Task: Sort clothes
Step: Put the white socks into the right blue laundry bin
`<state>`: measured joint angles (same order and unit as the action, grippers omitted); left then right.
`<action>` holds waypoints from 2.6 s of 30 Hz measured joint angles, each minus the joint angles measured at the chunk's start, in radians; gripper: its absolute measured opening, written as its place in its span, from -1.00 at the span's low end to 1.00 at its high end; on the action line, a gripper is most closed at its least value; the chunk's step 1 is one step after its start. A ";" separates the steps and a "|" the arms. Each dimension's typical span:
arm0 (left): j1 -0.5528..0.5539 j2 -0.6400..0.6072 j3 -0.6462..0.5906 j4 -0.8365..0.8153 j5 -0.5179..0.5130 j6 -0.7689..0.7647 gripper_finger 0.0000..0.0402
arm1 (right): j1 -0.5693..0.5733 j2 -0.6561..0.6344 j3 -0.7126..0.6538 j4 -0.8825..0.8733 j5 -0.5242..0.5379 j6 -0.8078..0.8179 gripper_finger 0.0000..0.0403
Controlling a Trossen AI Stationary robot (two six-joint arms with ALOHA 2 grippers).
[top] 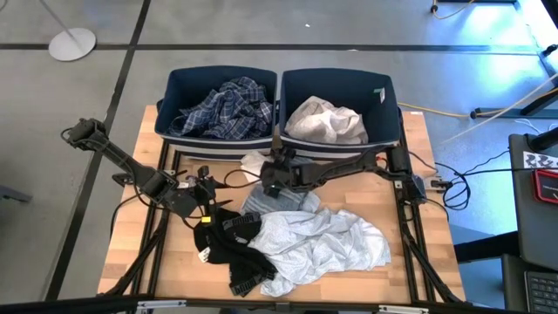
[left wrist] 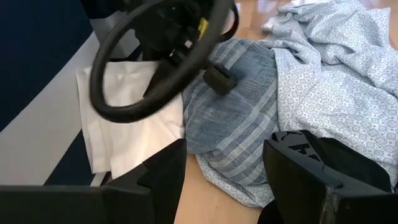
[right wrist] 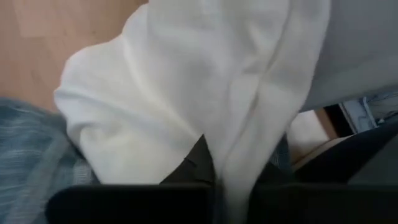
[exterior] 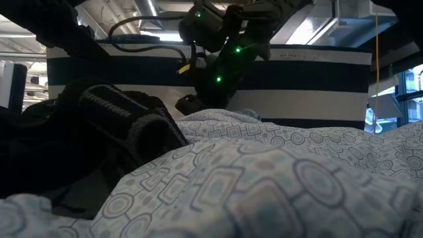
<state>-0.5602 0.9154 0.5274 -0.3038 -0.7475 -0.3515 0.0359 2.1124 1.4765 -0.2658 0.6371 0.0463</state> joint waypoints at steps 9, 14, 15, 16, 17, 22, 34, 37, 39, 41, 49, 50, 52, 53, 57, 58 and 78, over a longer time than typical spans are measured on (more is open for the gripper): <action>0.000 0.000 0.000 -0.001 0.000 0.000 0.01 | 0.058 0.000 0.121 -0.138 0.062 -0.053 -0.92; 0.000 0.000 0.000 -0.001 0.000 -0.001 0.01 | 0.102 0.000 0.249 -0.269 0.154 -0.093 -0.89; 0.000 0.000 0.000 -0.001 0.000 -0.004 0.01 | 0.111 0.000 0.279 -0.302 0.177 -0.103 -0.87; 0.000 0.000 0.000 -0.001 0.000 -0.005 0.01 | 0.119 0.000 0.314 -0.345 0.196 -0.105 -0.85; 0.000 0.000 0.000 -0.001 0.000 -0.005 0.01 | 0.128 0.000 0.351 -0.390 0.212 -0.108 -0.84; 0.000 0.000 0.000 -0.001 0.000 -0.007 0.01 | 0.180 -0.001 0.536 -0.610 0.309 -0.132 -0.88; 0.000 0.000 0.000 -0.014 0.000 -0.008 0.01 | 0.196 -0.179 0.750 -1.159 0.550 0.160 -0.86; 0.000 0.000 0.000 -0.023 0.000 -0.008 0.01 | 0.177 -0.254 0.749 -1.304 0.578 0.316 -0.87; 0.000 0.000 0.000 -0.021 0.000 -0.008 0.01 | 0.155 -0.306 0.726 -1.296 0.577 0.357 -0.86; 0.000 0.000 0.000 -0.017 0.000 -0.008 0.01 | 0.129 -0.360 0.699 -1.290 0.552 0.362 -0.86; 0.000 0.000 0.000 -0.018 0.000 -0.008 0.01 | -0.084 -0.509 0.547 -1.285 0.402 0.441 -0.87; 0.000 0.000 0.000 -0.019 0.000 -0.008 0.01 | -0.114 -0.518 0.525 -1.281 0.389 0.449 -0.86; 0.000 0.000 0.000 -0.019 0.000 -0.008 0.01 | -0.178 -0.526 0.482 -1.280 0.374 0.462 -0.83; 0.000 0.000 0.000 -0.019 0.000 -0.005 0.01 | -0.207 -0.525 0.463 -1.279 0.370 0.478 -0.83; 0.000 0.000 0.000 -0.018 0.000 0.000 0.01 | -0.321 -0.525 0.384 -1.244 0.337 0.499 -0.81; 0.000 0.000 0.000 -0.018 0.000 0.000 0.01 | -0.345 -0.525 0.358 -1.225 0.335 0.499 -0.81; 0.000 0.000 0.000 -0.014 0.000 -0.010 0.01 | -0.467 -0.524 0.363 -1.250 0.029 0.473 0.46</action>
<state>-0.5602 0.9151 0.5274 -0.3177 -0.7475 -0.3616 -0.4316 1.5883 1.8391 -1.5161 0.6658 0.5194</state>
